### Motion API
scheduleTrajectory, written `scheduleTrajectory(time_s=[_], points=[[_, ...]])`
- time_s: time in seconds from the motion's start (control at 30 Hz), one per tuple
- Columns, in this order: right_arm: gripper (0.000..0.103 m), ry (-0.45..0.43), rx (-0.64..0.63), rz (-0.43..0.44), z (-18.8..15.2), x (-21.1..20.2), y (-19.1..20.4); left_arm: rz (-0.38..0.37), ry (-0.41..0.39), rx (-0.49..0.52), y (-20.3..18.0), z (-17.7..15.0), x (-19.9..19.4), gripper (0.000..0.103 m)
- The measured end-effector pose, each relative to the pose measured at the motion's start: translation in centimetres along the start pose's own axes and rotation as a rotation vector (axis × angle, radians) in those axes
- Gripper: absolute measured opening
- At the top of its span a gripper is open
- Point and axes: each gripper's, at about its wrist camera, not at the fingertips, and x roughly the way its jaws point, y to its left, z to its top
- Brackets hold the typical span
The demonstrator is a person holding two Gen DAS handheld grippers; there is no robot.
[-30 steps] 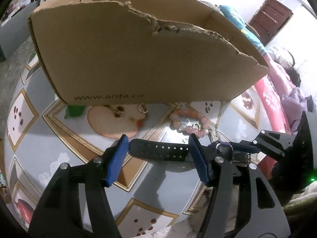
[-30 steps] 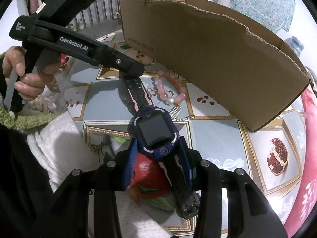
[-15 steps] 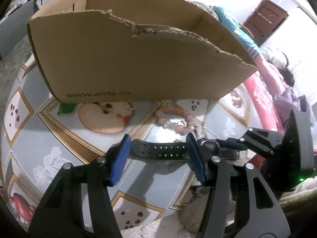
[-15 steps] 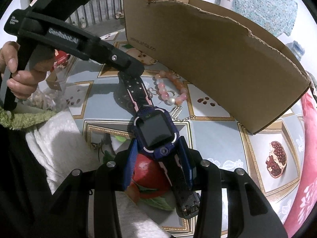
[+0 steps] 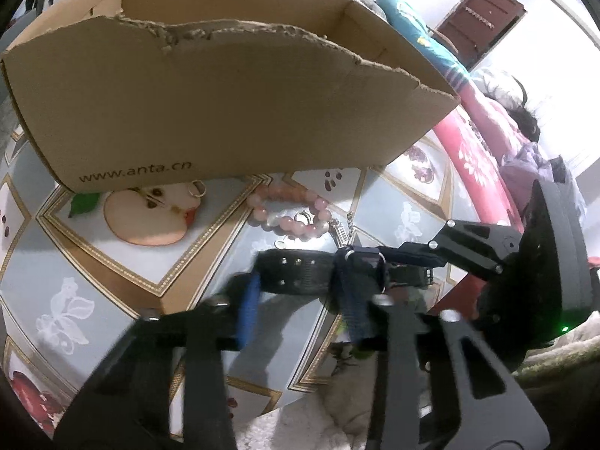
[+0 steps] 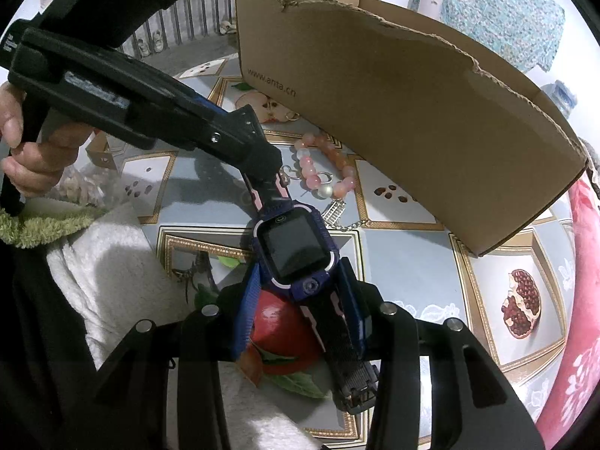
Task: Organize jewelry
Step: 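Close the left tool on the watch strap while the right tool releases the watch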
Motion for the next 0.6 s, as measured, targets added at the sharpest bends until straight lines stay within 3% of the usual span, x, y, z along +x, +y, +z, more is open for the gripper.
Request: scheduleTrajectory(time_s=[0.07, 0.3, 0.6], points=[[0.041, -0.002, 0.004, 0.0, 0.0, 0.0, 0.1, -0.002, -0.004, 0.004, -0.1, -0.1, -0.1, 0.021], [0.042, -0.007, 0.125, 0.012, -0.4, -1.4, -0.9, 0.037, -0.014, 0.027, -1.0, -0.5, 0.2, 0.017], [0.043, -0.069, 0.611, 0.023, -5.2, -6.3, -5.6, 0.066, -0.031, 0.047, -1.2, -1.2, -0.1, 0.016]])
